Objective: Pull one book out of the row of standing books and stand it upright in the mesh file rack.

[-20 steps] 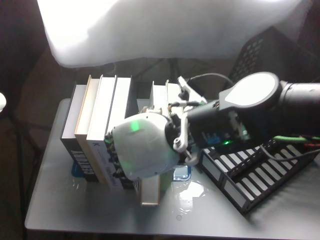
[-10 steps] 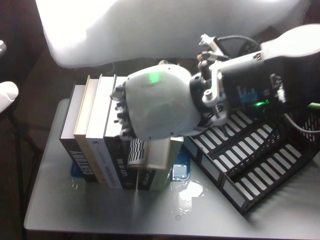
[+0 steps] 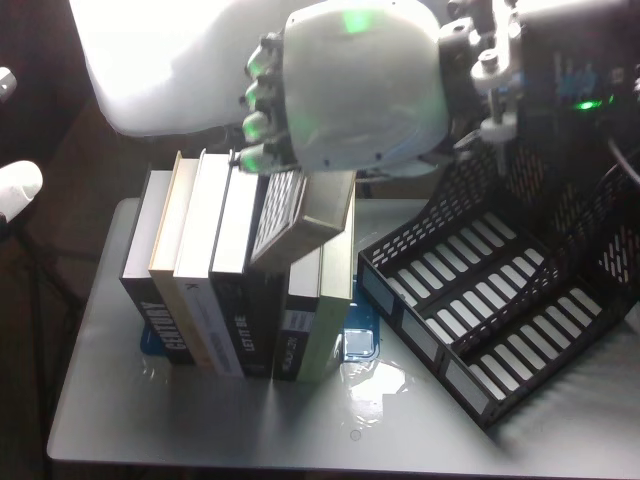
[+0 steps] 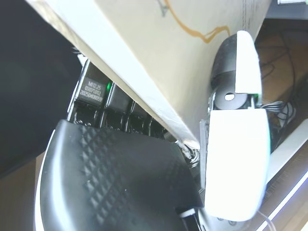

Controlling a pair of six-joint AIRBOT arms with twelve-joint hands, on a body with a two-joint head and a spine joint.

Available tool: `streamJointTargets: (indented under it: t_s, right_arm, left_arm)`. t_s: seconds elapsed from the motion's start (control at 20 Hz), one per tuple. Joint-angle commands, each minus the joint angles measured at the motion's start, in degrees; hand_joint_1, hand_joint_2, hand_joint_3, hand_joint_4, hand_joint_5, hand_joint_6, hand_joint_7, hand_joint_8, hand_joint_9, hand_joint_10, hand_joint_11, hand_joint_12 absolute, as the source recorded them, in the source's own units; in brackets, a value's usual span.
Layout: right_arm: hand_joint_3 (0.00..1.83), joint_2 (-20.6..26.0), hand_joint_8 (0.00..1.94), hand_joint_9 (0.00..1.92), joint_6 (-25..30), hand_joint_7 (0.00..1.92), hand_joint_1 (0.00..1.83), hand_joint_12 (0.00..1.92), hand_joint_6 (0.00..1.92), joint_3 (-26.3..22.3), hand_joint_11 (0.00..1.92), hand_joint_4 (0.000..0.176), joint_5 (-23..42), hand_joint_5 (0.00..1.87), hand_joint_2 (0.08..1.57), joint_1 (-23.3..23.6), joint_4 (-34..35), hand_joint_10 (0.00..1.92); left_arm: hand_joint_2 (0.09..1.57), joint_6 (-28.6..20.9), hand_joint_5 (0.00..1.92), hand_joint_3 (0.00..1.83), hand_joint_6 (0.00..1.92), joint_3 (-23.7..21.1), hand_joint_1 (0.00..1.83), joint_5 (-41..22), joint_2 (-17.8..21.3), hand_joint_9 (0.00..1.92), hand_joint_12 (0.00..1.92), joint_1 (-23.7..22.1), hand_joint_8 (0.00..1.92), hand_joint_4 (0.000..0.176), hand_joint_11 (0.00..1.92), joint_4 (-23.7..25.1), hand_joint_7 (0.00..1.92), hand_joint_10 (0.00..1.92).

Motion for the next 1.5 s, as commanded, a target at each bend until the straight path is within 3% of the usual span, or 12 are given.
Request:
streamJointTargets:
  t_s: [0.0,0.05,0.15,0.2,0.25,0.35,0.5,0.55,0.7,0.95,1.05,1.45]
  right_arm:
    - [0.0,0.53,1.29,0.81,-0.68,0.79,1.34,1.68,1.37,-0.46,0.66,0.0,1.39,0.63,1.23,1.79,3.34,1.48]
    - [0.0,0.97,1.33,0.8,-0.68,0.77,1.34,1.72,1.35,-0.49,0.69,0.0,1.28,0.61,1.23,2.63,3.41,1.52]
    - [0.01,1.8,1.48,0.77,-0.68,0.73,1.34,1.87,1.23,-0.34,0.75,0.0,1.13,0.61,1.25,4.3,3.53,1.67]
    - [0.01,2.2,1.58,0.69,-0.68,0.69,1.33,1.91,1.21,-0.18,0.68,0.0,0.99,0.62,1.27,5.15,3.5,1.74]
    - [0.0,2.75,1.46,0.67,-0.68,0.68,1.32,1.87,1.46,-0.14,0.5,0.0,0.87,0.6,1.28,6.06,3.56,1.66]
    - [0.0,3.83,1.46,0.66,-0.68,0.65,1.31,1.89,1.5,-0.2,0.48,0.0,0.57,0.59,1.29,8.2,3.74,1.67]
    - [0.01,5.31,1.76,0.67,-0.68,0.64,1.12,1.92,1.45,-0.36,0.66,0.0,-0.15,0.56,1.34,11.41,3.16,1.83]
    - [0.0,5.87,1.7,0.43,-0.68,0.57,1.09,1.92,1.48,-0.67,0.3,0.0,-0.43,0.64,1.34,12.24,2.55,1.71]
    - [0.0,8.02,1.56,0.65,-0.68,0.68,1.09,1.88,1.55,-1.87,0.48,0.014,-0.99,0.59,1.32,15.8,-1.39,1.51]
    - [0.0,10.22,1.47,0.61,-0.68,0.74,1.31,1.89,1.49,-2.11,0.09,0.0,-1.98,0.56,1.29,18.31,-3.43,1.63]
    - [0.0,11.63,1.32,0.78,-0.68,0.76,1.34,1.73,1.37,-2.54,0.68,0.0,-2.55,0.67,1.23,18.7,-4.58,1.48]
    - [0.0,16.63,1.32,0.76,-0.68,0.77,1.34,1.72,1.37,-4.84,0.42,0.0,-4.94,0.71,1.22,20.02,-14.22,1.45]
  left_arm:
    - [1.41,-0.25,0.15,0.01,0.01,0.15,0.44,-7.11,0.42,0.0,0.0,-0.67,0.0,0.0,0.0,-0.76,0.0,0.0]
    - [1.41,-0.25,0.15,0.01,0.01,0.14,0.42,-7.18,0.43,0.0,0.0,-0.89,0.0,0.0,0.0,-0.75,0.0,0.0]
    - [1.38,-0.25,0.17,0.0,0.02,0.15,0.43,-6.97,0.42,0.0,0.7,-1.52,0.01,0.0,0.0,-0.42,0.01,0.0]
    - [1.39,-0.25,0.16,0.0,0.02,0.16,0.43,-6.72,0.4,0.0,0.76,-1.92,0.01,0.0,0.0,-0.21,0.01,0.0]
    - [1.41,-0.25,0.15,0.0,0.01,0.2,0.44,-6.57,0.34,0.0,0.12,-2.34,0.0,0.0,0.0,-0.01,0.0,0.0]
    - [1.41,-0.25,0.16,0.0,0.01,0.22,0.46,-6.38,0.26,0.0,0.02,-2.96,0.01,0.0,0.0,0.27,0.01,0.0]
    - [1.41,-0.25,0.16,0.0,0.01,0.22,0.45,-6.44,0.16,0.0,0.0,-3.15,0.01,0.0,0.0,0.31,0.01,0.0]
    - [1.41,-0.25,0.16,0.0,0.01,0.2,0.45,-6.53,0.14,0.0,0.0,-3.28,0.01,0.0,0.0,0.31,0.01,0.0]
    - [1.4,-0.25,0.16,0.0,0.01,0.17,0.44,-6.4,0.2,0.0,0.0,-3.68,0.0,0.0,0.0,0.46,0.01,0.0]
    - [1.4,-0.25,0.16,0.0,0.01,0.22,0.4,-5.98,0.17,0.0,0.0,-3.69,0.0,0.0,0.0,0.64,0.01,0.0]
    - [1.39,-0.25,0.18,0.0,0.01,0.25,0.48,-5.65,0.12,0.0,0.0,-3.91,0.01,0.0,0.0,0.83,0.03,0.0]
    - [1.38,-0.25,0.16,0.0,0.0,-0.18,0.4,-6.0,0.53,0.0,0.0,-3.92,0.0,0.0,0.0,0.71,0.02,0.0]
